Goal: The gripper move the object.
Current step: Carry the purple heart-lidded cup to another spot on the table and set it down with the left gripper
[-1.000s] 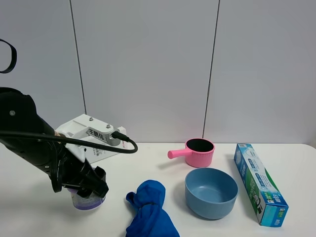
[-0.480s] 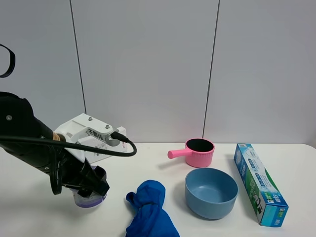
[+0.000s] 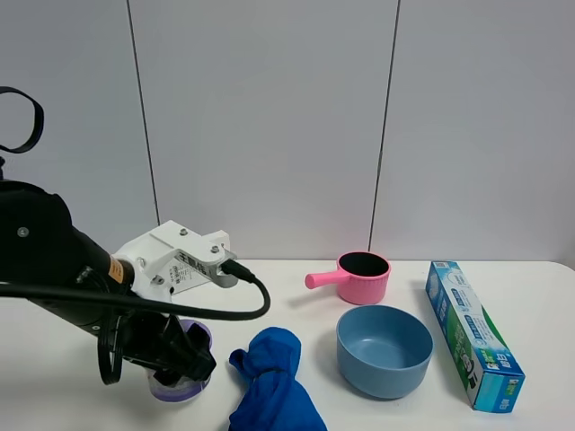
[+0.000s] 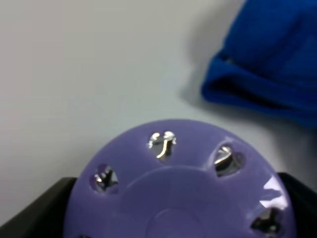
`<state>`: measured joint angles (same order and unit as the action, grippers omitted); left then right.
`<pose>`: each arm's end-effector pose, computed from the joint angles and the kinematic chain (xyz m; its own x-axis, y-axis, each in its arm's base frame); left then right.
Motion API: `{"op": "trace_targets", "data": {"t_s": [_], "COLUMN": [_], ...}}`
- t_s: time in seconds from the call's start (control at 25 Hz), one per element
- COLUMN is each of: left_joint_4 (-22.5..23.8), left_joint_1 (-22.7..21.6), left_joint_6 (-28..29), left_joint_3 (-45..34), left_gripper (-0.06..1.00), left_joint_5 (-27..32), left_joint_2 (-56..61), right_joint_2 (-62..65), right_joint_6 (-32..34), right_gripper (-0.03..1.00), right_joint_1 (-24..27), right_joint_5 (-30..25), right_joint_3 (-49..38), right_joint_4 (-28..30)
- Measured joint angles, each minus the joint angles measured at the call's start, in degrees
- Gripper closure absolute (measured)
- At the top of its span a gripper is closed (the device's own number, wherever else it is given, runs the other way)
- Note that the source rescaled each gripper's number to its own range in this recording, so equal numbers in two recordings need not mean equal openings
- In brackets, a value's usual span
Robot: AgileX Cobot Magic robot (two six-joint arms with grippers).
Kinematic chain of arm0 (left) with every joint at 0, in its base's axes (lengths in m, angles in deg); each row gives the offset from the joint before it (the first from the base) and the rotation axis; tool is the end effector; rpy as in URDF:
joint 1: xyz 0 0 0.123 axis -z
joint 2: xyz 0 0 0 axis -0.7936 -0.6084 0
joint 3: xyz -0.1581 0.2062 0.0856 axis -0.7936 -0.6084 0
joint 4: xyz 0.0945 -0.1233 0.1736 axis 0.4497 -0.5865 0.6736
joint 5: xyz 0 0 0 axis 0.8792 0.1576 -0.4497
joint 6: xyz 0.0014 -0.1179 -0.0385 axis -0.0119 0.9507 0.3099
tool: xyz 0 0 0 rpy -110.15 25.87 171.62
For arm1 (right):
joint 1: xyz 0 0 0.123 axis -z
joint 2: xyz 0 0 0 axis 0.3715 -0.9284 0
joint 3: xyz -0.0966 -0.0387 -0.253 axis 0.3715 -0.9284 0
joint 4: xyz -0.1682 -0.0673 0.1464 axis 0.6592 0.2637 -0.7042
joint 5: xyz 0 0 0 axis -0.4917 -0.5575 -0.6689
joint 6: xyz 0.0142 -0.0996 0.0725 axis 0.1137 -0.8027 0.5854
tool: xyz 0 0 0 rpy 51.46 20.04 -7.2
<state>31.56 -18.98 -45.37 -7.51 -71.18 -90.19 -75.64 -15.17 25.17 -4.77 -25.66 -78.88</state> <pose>0.2598 -0.1718 0.1057 -0.6189 0.5150 -0.5931 0.6071 0.7927 0.0548 0.0183 0.0149 0.2535 -0.4557 -0.0030 -0.8901 -0.0701 0.9970 0.0325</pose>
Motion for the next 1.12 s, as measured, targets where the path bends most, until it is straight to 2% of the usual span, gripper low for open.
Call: {"op": "trace_targets", "data": {"t_s": [0.48,0.72,1.12], "left_joint_4": [-0.39,-0.77,-1.64], "left_joint_1": [0.93,0.93,0.93], "left_joint_6": [0.0,0.0,0.0], "left_joint_3": [0.0,0.0,0.0], "left_gripper": [0.93,0.93,0.93], "left_joint_5": [-0.18,2.22,2.38], "left_joint_2": [0.0,0.0,0.0], "right_joint_2": [0.0,0.0,0.0], "right_joint_6": [0.0,0.0,0.0], "right_gripper": [-0.03,-0.03,-0.03], "right_joint_1": [0.0,0.0,0.0], "right_joint_5": [0.0,0.0,0.0], "right_joint_3": [0.0,0.0,0.0], "right_joint_4": [0.0,0.0,0.0]}}
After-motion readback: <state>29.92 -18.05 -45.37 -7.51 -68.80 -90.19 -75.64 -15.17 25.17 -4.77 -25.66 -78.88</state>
